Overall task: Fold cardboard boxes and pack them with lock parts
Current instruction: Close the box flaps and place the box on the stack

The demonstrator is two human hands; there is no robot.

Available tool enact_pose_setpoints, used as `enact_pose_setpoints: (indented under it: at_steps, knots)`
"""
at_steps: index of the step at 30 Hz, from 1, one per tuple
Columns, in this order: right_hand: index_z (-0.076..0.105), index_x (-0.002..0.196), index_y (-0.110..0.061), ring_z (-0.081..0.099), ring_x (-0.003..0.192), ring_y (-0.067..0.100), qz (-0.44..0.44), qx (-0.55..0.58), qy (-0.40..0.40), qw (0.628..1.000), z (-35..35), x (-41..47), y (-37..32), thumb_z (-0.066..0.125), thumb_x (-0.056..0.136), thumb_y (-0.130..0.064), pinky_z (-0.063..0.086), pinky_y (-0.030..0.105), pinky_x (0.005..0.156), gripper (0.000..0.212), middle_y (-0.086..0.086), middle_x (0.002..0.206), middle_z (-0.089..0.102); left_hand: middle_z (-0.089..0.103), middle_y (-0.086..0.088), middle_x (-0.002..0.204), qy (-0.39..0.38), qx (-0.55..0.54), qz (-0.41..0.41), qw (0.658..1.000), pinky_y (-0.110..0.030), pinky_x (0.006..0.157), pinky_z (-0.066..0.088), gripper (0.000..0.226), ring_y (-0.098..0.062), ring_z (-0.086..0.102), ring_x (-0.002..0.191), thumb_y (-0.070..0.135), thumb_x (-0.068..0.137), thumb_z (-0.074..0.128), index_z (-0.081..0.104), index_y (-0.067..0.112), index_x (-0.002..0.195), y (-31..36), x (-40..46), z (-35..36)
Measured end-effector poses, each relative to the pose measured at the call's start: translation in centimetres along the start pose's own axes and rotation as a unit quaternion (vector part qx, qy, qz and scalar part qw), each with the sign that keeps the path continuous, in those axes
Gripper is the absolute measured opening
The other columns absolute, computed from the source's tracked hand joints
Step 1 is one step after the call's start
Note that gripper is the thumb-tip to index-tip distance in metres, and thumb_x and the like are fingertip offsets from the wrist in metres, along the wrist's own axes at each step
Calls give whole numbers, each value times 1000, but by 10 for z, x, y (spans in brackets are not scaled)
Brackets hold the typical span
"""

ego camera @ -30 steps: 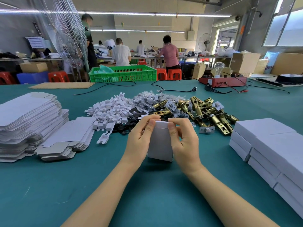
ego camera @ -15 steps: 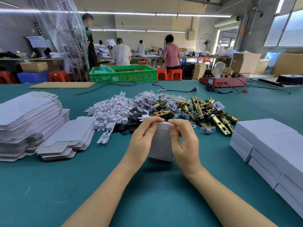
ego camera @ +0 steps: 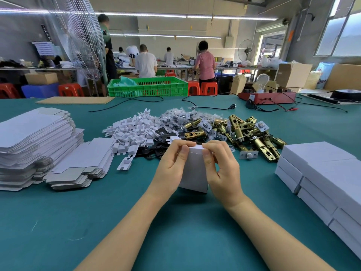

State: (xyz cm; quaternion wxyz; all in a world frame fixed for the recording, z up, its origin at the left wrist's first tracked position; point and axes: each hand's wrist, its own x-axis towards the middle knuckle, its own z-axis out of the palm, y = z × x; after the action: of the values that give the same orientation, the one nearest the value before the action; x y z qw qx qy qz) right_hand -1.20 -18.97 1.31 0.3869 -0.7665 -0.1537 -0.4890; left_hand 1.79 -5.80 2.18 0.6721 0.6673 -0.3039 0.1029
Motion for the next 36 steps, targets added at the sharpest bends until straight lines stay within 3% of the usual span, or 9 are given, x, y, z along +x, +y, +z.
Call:
enact_pose_setpoints:
  at_steps: [12,16,19,23,26,28,30,32,36]
  knots:
    - [58,99,-2,48,84,5,32,6,-13,999,6,-6,3,48,94,-27,42,14,70,27,5,102,54,61,28,85,-17,7,12,1000,-8,78,41,22,7,55,83,48,92,46,55,30,100,-7,-2,0]
    - [38,113,-29,51,72,-8,93,21,-82,992,8,-11,5,55,90,-32,38,6,62,29,-22,88,46,58,31,99,-26,39,1,999,-7,81,40,14,10,55,90,39,97,44,51,36,110,-12,-3,0]
    - [32,115,-47,56,78,-2,156,68,-115,979,7,-11,7,52,92,-34,42,9,61,33,-18,100,53,58,11,117,-24,7,-80,996,-7,74,45,36,10,61,88,35,98,48,32,48,128,-19,-4,-1]
    - [43,107,-47,65,78,13,352,190,-35,916,2,-3,13,55,97,-25,55,30,61,26,1,99,63,65,-1,111,-48,34,-150,987,-12,72,48,26,-6,64,93,27,99,57,47,39,120,-25,-2,-2]
    - [49,102,-33,66,77,19,472,255,-28,843,-4,0,16,58,95,-25,52,30,58,14,12,100,65,66,-4,96,-51,24,-190,980,-24,59,49,30,-8,63,71,46,83,57,52,44,112,-22,-4,1]
    - [48,102,-27,65,85,23,481,213,-58,848,-4,0,18,60,92,-29,54,37,66,16,12,103,63,63,-7,84,-47,1,-213,976,-27,43,43,32,-12,59,56,43,80,58,54,43,112,-22,-3,-1]
    - [47,110,-24,58,101,16,434,123,-96,887,-2,0,18,66,86,-39,51,36,85,34,5,118,54,61,-10,78,-35,-6,-221,975,-25,37,40,23,-13,56,50,34,86,63,59,37,109,-24,-2,-4]
    - [36,134,-24,40,118,6,344,7,-155,926,-1,3,16,70,75,-56,36,27,100,75,-4,132,38,60,-10,75,-10,15,-224,974,-25,35,39,11,-15,54,48,27,93,64,60,29,103,-27,-1,-6]
    - [18,146,-38,25,136,18,251,-85,-362,894,-9,17,10,60,51,-83,29,38,111,114,1,143,33,60,-15,72,-7,39,-227,973,-28,41,42,8,-24,52,52,23,92,65,60,20,98,-31,0,-5]
